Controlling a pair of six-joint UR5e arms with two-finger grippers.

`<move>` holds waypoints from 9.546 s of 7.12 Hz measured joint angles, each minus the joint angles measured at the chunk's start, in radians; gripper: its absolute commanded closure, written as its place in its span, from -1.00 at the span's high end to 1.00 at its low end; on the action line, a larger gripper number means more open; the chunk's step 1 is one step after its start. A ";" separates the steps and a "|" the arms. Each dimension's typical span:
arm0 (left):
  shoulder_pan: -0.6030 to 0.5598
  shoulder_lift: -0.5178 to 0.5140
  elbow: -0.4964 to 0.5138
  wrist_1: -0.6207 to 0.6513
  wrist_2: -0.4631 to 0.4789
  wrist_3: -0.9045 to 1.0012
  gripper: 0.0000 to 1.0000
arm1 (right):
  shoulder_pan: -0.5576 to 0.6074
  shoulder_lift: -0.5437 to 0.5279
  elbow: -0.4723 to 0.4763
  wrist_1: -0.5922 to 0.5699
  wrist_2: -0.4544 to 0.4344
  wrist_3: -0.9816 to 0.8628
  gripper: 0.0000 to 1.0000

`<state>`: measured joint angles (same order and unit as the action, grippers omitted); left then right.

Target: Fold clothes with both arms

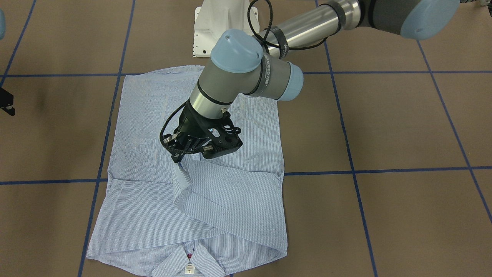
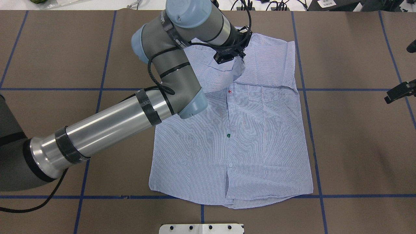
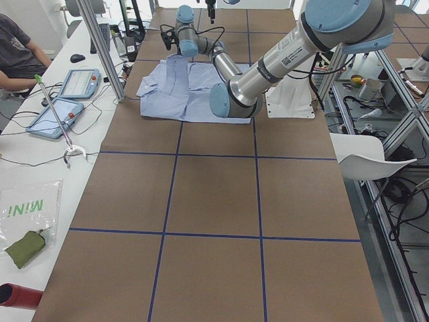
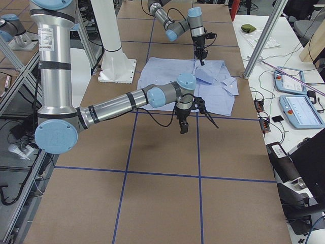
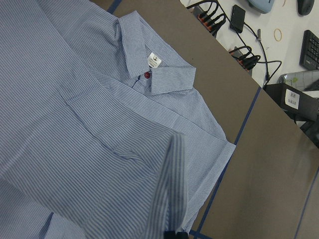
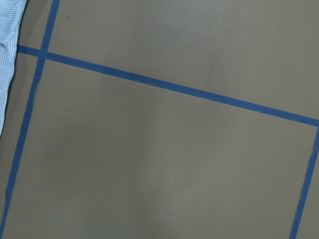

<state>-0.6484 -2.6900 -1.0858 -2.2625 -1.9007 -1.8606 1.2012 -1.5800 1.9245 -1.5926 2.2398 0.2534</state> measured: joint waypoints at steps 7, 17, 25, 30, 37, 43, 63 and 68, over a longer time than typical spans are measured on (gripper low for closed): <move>0.170 0.001 0.098 -0.258 0.232 0.079 0.89 | -0.002 0.087 -0.065 0.004 0.078 0.042 1.00; 0.079 0.534 -0.682 0.262 0.101 0.320 0.98 | -0.494 -0.162 0.122 0.529 -0.166 0.922 1.00; 0.084 0.585 -0.726 0.261 0.109 0.319 0.98 | -0.818 -0.146 0.104 0.517 -0.345 1.107 0.56; 0.084 0.585 -0.726 0.261 0.109 0.319 0.98 | -0.836 -0.101 0.091 0.456 -0.337 1.107 0.30; 0.085 0.582 -0.726 0.259 0.111 0.319 0.98 | -0.832 -0.101 0.086 0.444 -0.280 1.107 0.22; 0.086 0.583 -0.724 0.259 0.112 0.319 0.98 | -0.831 -0.094 0.062 0.443 -0.270 1.107 -0.39; 0.418 0.778 -0.822 0.432 0.227 0.062 0.60 | -0.707 -0.073 0.185 0.452 -0.238 1.105 -1.00; 0.422 0.777 -0.814 0.461 0.227 0.061 0.42 | -0.682 -0.072 0.186 0.453 -0.211 1.104 -1.00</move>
<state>-0.2266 -1.9127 -1.8996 -1.8018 -1.6736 -1.7994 0.5194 -1.6523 2.1108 -1.1397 2.0293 1.3576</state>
